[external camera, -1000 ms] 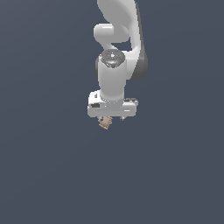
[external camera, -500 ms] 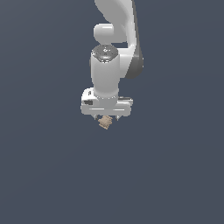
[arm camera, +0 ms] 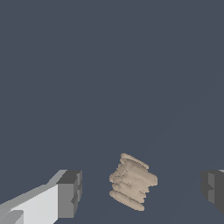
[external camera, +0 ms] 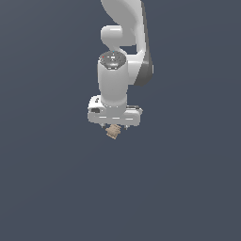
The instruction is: Pick up the object and move it to a goal position.
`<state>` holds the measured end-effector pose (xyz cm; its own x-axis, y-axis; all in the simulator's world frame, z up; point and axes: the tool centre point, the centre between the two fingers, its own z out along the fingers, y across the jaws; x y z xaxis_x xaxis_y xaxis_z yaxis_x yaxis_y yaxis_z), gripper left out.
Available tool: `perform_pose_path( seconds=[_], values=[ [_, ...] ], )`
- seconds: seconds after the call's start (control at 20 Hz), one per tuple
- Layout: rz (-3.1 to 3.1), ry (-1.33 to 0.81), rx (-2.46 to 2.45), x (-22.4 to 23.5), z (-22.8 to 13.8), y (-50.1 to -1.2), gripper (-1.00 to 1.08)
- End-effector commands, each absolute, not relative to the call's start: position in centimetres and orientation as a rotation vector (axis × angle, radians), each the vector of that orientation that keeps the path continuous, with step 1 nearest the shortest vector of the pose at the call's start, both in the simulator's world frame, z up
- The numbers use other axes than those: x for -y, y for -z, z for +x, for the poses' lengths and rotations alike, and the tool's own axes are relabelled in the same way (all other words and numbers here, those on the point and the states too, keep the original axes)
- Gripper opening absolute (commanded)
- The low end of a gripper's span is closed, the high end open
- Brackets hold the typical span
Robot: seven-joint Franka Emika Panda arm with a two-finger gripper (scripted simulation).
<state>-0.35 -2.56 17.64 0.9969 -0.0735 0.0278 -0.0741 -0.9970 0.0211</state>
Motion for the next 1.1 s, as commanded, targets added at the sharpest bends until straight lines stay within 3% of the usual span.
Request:
perform_pose_path(
  seconds=[0.0, 1.05],
  values=[
    [3.118, -0.039, 0.167, 2.6, -0.8, -16.9, 1.00],
    [3.028, -0.002, 0.837, 3.8, -7.5, -9.4, 1.00]
  ],
)
